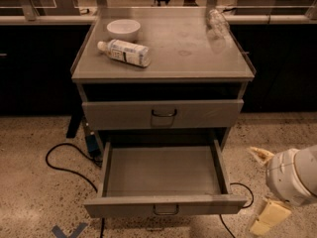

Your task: Close middle drawer

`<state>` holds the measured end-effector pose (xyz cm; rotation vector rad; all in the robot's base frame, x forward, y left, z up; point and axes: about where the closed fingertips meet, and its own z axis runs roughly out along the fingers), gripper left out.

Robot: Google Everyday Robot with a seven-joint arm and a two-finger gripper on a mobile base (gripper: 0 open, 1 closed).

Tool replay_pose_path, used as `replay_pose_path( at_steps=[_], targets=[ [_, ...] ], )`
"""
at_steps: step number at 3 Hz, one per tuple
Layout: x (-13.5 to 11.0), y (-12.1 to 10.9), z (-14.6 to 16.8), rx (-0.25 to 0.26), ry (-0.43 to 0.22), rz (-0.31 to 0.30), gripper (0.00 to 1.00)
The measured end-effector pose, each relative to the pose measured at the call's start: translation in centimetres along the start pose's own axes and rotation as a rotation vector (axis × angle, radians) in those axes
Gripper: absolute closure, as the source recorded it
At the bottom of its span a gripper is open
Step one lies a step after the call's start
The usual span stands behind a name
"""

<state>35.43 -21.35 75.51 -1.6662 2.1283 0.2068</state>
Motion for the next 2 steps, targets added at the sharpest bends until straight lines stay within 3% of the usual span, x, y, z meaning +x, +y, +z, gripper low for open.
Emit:
replay_pose_path(
  at_steps=[1, 2],
  targets=[
    [5.02, -2.60, 6.02, -0.009, -0.063, 0.103, 0.00],
    [5.02, -2.60, 6.02, -0.009, -0.063, 0.103, 0.00]
  ],
)
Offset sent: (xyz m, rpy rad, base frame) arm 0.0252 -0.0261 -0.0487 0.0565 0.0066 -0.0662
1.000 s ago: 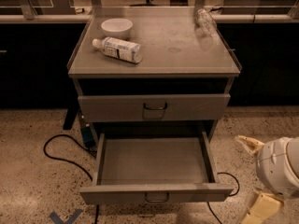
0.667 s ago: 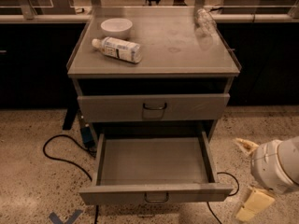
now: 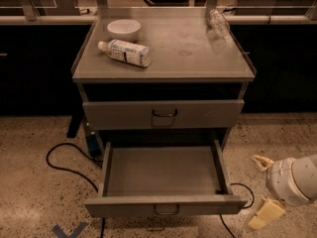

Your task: Close middle drawer

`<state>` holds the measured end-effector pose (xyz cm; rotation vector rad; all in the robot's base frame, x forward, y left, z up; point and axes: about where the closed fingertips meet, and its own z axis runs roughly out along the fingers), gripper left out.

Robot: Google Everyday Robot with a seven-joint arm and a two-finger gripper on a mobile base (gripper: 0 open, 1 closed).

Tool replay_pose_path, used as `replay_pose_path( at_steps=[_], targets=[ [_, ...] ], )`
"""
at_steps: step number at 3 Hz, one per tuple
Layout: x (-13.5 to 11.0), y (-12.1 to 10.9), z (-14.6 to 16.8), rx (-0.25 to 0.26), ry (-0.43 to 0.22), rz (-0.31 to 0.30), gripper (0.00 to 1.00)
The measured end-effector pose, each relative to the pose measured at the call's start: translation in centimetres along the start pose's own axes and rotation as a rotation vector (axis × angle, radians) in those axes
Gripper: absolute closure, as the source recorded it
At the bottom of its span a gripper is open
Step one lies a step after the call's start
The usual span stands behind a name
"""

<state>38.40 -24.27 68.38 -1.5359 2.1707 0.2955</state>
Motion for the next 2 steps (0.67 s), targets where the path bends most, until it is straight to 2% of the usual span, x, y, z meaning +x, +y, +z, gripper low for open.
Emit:
replay_pose_path(
  at_steps=[1, 2],
  targets=[
    [1.7, 2.2, 1.7, -0.018, 0.010, 0.005, 0.00],
    [7.4, 7.7, 7.4, -0.109, -0.004, 0.090, 0.00]
  ],
)
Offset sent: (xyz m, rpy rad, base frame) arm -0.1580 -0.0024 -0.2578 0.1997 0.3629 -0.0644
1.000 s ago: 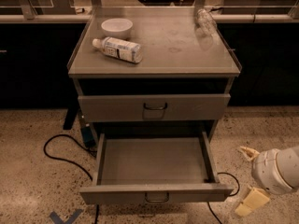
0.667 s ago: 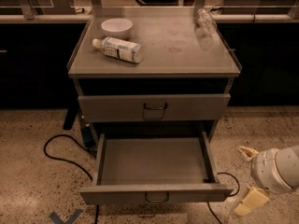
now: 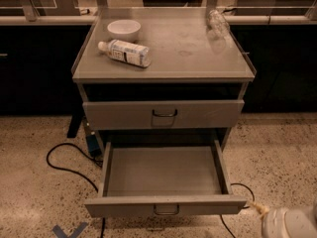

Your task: Close middle drawer

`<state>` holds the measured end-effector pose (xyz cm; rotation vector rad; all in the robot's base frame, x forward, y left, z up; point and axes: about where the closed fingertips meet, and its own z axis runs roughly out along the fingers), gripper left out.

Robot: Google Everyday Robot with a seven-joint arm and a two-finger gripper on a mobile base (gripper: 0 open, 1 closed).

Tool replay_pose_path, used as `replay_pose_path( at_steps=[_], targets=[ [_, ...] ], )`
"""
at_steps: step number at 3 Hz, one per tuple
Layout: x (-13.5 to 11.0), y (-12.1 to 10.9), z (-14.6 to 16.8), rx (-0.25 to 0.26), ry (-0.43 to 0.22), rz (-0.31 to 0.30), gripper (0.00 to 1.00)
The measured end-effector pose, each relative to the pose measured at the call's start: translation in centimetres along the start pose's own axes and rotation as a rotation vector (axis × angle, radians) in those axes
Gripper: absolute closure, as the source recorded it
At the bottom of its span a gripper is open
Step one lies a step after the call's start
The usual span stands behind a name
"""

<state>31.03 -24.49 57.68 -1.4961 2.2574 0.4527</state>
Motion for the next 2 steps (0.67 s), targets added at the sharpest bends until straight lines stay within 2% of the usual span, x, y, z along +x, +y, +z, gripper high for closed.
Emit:
replay_pose_path(
  at_steps=[1, 2],
  targets=[
    [6.2, 4.2, 7.2, -0.109, -0.031, 0.097, 0.00],
    [9.9, 6.7, 12.1, -0.189, -0.058, 0.161, 0.00]
  ],
)
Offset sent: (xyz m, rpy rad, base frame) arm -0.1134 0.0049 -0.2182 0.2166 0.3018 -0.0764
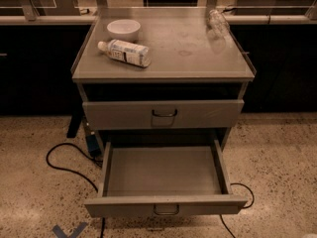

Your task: Close middle drawer

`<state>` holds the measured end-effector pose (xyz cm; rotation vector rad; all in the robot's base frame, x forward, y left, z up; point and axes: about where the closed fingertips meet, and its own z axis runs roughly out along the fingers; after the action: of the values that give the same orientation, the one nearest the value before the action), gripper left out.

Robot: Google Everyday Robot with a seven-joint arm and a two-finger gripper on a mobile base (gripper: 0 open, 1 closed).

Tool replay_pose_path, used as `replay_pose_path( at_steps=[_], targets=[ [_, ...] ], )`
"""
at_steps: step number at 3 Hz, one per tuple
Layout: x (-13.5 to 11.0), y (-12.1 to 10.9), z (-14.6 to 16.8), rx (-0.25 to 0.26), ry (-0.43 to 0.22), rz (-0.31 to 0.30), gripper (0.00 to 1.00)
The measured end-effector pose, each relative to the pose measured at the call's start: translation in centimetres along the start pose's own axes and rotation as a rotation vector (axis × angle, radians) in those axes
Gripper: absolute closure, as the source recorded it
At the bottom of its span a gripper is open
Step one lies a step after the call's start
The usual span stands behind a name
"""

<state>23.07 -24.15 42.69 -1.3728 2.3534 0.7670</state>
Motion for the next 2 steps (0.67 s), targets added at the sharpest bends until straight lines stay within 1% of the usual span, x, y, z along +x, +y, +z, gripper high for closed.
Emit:
replay_pose_path(
  at_steps=[2],
  targets=[
    [4.5, 1.1, 5.2, -0.087, -0.030, 0.070, 0.00]
  ],
)
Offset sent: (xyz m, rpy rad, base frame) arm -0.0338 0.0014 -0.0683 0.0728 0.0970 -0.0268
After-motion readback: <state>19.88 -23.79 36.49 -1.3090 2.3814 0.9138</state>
